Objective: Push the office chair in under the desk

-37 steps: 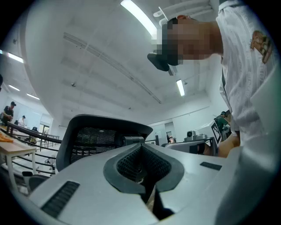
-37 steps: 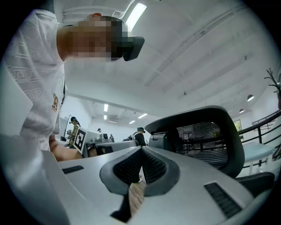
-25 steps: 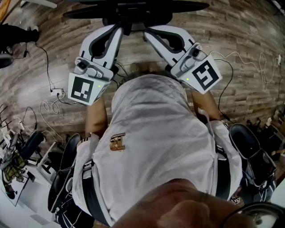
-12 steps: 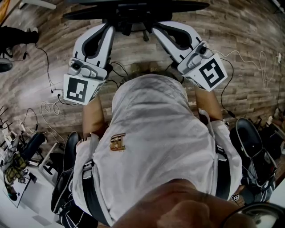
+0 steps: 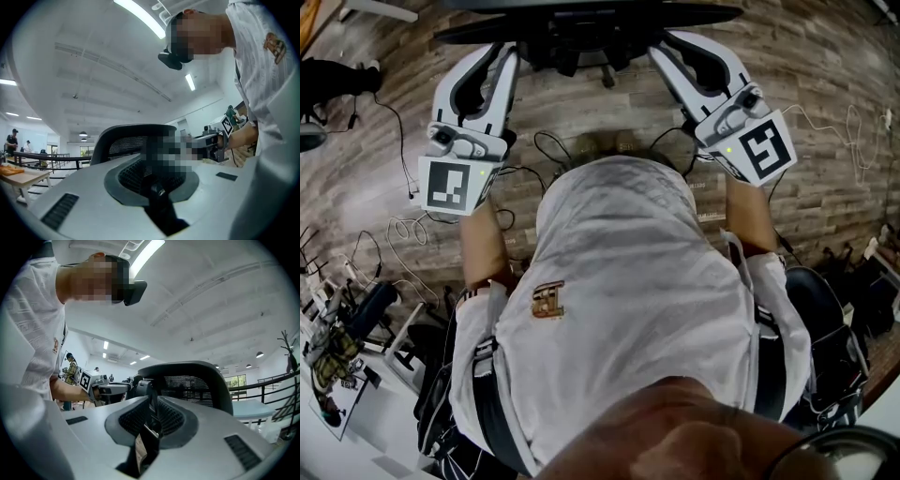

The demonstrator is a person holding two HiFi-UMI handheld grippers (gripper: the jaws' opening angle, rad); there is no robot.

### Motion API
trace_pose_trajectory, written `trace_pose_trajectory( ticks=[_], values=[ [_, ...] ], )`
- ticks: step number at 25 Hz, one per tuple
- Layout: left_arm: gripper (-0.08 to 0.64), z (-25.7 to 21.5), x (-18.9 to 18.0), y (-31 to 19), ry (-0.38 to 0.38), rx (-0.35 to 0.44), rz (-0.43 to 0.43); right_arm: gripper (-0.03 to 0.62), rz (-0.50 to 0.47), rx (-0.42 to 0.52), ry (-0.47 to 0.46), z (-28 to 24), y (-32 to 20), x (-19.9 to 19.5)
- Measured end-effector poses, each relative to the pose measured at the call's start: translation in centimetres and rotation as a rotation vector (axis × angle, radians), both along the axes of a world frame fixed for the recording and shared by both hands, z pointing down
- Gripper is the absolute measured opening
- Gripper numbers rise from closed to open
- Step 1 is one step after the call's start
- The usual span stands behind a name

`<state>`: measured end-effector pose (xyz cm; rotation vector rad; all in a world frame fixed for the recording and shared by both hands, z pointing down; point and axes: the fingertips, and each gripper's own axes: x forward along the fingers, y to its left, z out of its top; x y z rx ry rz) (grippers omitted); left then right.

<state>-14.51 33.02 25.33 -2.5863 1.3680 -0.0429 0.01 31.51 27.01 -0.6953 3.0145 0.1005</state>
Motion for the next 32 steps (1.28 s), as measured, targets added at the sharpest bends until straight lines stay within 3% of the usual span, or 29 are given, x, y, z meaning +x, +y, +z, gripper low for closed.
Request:
trace_pose_trajectory(
  ticks=[5, 17, 28, 32],
  values=[
    [0.088, 0.6, -1.2, -0.8, -0.074, -0.021, 0.005, 0.077, 0.026, 0.010, 0.073, 0.6, -0.9, 0.8],
    [0.212, 4.6, -4.6, -3.0, -0.370, -0.100, 0.030, 0.203, 0.066, 0.044, 0.231, 2.4, -3.9, 2.9],
    [0.291, 6.7, -7.9, -5.1, -0.567, -0.156, 0.051, 0.235, 0.074, 0.081, 0.465, 4.5, -6.5, 6.0],
    [0.311, 8.1, -8.9, -5.8, -0.654, -0.194, 0.062, 0.239, 0.120, 0.065, 0.577, 5.4, -7.6, 7.6]
  ],
)
